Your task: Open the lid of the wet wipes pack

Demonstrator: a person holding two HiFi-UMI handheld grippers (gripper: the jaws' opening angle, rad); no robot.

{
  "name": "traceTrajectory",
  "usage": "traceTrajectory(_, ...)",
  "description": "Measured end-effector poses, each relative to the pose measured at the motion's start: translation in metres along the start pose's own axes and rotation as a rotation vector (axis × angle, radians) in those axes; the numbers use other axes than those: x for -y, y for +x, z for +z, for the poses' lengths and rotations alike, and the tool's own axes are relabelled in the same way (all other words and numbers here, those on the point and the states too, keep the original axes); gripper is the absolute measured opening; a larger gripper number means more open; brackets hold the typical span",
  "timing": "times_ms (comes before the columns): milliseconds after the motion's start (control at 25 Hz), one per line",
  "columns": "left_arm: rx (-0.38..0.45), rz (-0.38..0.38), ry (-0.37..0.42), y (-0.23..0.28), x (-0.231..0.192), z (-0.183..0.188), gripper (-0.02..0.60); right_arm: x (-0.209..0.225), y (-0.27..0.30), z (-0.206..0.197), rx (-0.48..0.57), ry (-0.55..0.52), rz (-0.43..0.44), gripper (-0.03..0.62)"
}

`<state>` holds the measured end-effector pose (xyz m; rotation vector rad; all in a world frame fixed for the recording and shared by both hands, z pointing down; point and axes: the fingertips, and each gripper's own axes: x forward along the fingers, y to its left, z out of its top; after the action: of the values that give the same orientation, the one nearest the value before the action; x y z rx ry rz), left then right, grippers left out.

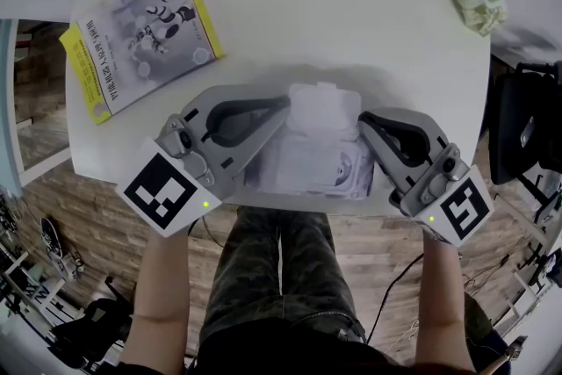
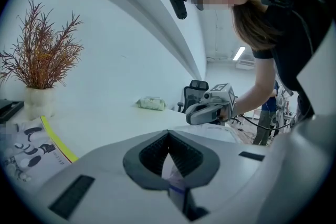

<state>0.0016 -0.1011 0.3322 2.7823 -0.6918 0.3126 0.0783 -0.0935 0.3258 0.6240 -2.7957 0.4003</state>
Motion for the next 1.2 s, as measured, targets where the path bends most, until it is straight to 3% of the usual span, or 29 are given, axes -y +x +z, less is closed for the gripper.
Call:
traceTrajectory(760,-0.007,0.012,-0.002,0.007,-0.005,0.001,0.012,0.008,-0.004,0.001,0.04,0.063,0.016,0.02)
traceTrajectory(1200,-0.007,0.018,0.001,0.008,-0.007,0.001,0.012,0.012,0.002,-0.003,0.0,0.01,0.007,0.02)
